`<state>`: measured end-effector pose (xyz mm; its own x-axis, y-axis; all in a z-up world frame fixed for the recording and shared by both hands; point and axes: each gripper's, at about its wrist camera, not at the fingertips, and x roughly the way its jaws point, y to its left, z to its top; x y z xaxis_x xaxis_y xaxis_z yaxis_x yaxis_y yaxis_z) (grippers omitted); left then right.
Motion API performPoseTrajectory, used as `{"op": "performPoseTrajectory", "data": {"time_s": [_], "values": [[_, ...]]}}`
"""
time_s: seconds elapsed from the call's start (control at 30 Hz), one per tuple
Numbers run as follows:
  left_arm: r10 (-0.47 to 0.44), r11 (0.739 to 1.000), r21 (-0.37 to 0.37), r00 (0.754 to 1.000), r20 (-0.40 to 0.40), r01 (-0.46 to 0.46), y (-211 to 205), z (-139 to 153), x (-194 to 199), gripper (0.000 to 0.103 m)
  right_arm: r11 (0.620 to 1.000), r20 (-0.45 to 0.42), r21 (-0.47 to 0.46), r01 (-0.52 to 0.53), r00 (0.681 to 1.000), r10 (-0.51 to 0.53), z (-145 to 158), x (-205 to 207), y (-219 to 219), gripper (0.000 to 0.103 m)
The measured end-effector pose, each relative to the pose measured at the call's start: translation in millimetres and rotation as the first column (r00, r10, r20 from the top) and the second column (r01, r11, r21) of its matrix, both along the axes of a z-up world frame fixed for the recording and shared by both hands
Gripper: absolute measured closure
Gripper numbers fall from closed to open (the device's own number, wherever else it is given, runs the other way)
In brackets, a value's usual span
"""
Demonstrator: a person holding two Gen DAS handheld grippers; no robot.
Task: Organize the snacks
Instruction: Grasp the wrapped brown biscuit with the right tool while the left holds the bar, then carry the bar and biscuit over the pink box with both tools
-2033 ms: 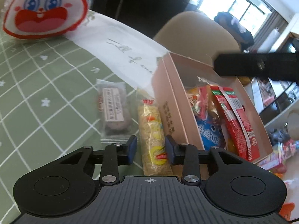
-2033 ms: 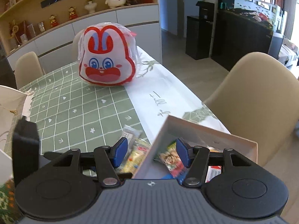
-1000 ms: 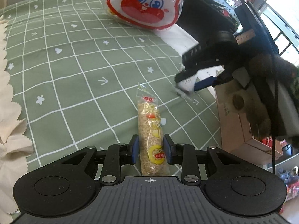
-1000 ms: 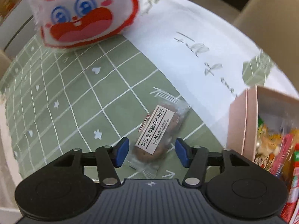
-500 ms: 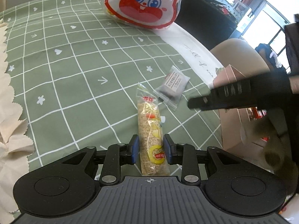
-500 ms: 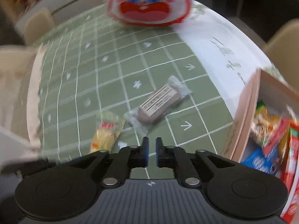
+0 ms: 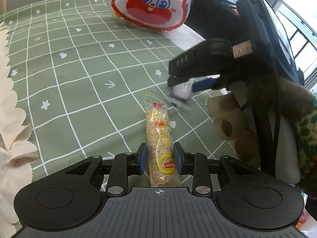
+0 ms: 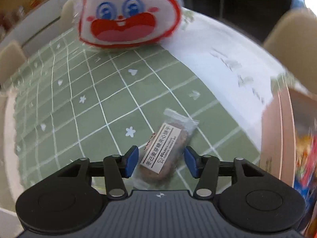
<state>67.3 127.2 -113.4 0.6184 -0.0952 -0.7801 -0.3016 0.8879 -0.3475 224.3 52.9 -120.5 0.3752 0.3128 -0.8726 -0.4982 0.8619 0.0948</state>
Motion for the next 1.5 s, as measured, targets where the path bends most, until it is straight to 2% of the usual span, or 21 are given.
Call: {"op": "performPoseTrajectory", "data": {"time_s": [0.07,0.13,0.2,0.33,0.47,0.5,0.57,0.6,0.63,0.8,0.93,0.97,1.0,1.1,1.23,1.33,1.5], "values": [[0.001,1.000,-0.010,1.000,0.003,-0.001,1,-1,-1,0.070,0.998,0.007,-0.003,-0.066,0.998,0.066,3,-6,-2,0.064],[0.002,1.000,-0.028,1.000,0.004,-0.001,4,-2,-2,0.070,0.993,0.043,0.001,-0.120,0.992,0.120,12,-20,-12,0.093],[0.000,0.999,-0.035,1.000,0.009,0.001,5,-3,-4,0.070,0.982,0.087,-0.001,-0.190,0.978,0.190,25,-38,-26,0.098],[-0.018,0.999,-0.036,1.000,0.012,0.018,4,-2,-8,0.070,0.964,0.124,-0.003,-0.266,0.956,0.264,40,-68,-51,0.098],[-0.046,0.999,-0.026,0.999,0.008,0.046,0,-1,-23,0.070,0.962,0.085,0.093,-0.257,0.965,0.250,48,-77,-75,0.098],[-0.041,0.999,-0.030,0.999,0.006,0.041,0,-1,-26,0.070,0.962,0.083,0.116,-0.246,0.968,0.237,49,-76,-78,0.095],[-0.025,0.999,-0.042,1.000,0.007,0.025,2,-2,-31,0.070,0.970,0.083,0.123,-0.209,0.976,0.200,47,-72,-79,0.078],[-0.017,0.999,-0.049,1.000,0.008,0.018,3,-3,-31,0.069,0.974,0.092,0.122,-0.190,0.980,0.179,45,-70,-76,0.066],[-0.012,0.999,-0.053,1.000,0.006,0.012,4,-3,-31,0.066,0.975,0.101,0.126,-0.180,0.981,0.168,42,-69,-73,0.058],[-0.025,1.000,-0.018,1.000,-0.009,0.025,-3,-3,-26,0.063,0.984,0.103,0.082,-0.158,0.983,0.149,18,-56,-34,0.048],[-0.045,0.999,0.015,0.999,-0.014,0.045,-8,-3,-23,0.065,0.985,0.109,0.025,-0.172,0.980,0.169,0,-49,-9,0.050],[-0.049,0.999,0.018,0.999,-0.013,0.049,-8,-3,-23,0.065,0.983,0.101,0.002,-0.185,0.978,0.184,-5,-48,-5,0.053],[-0.051,0.999,0.016,0.999,-0.011,0.051,-8,-3,-23,0.065,0.979,0.121,-0.012,-0.203,0.972,0.203,-4,-51,-3,0.060],[-0.057,0.998,0.008,0.998,-0.005,0.057,-6,-4,-21,0.067,0.965,0.122,-0.022,-0.263,0.957,0.263,2,-60,-6,0.067],[-0.066,0.998,0.011,0.998,-0.014,0.066,-6,-4,-18,0.070,0.965,0.160,0.029,-0.262,0.954,0.254,25,-77,-35,0.067],[-0.082,0.997,0.010,0.996,-0.029,0.082,-10,-1,-21,0.070,0.962,0.149,0.100,-0.255,0.959,0.239,46,-94,-71,0.067],[-0.182,0.982,-0.049,0.983,-0.028,0.181,-28,3,-37,0.071,0.957,0.142,0.140,-0.256,0.961,0.236,73,-138,-136,0.067]]}}
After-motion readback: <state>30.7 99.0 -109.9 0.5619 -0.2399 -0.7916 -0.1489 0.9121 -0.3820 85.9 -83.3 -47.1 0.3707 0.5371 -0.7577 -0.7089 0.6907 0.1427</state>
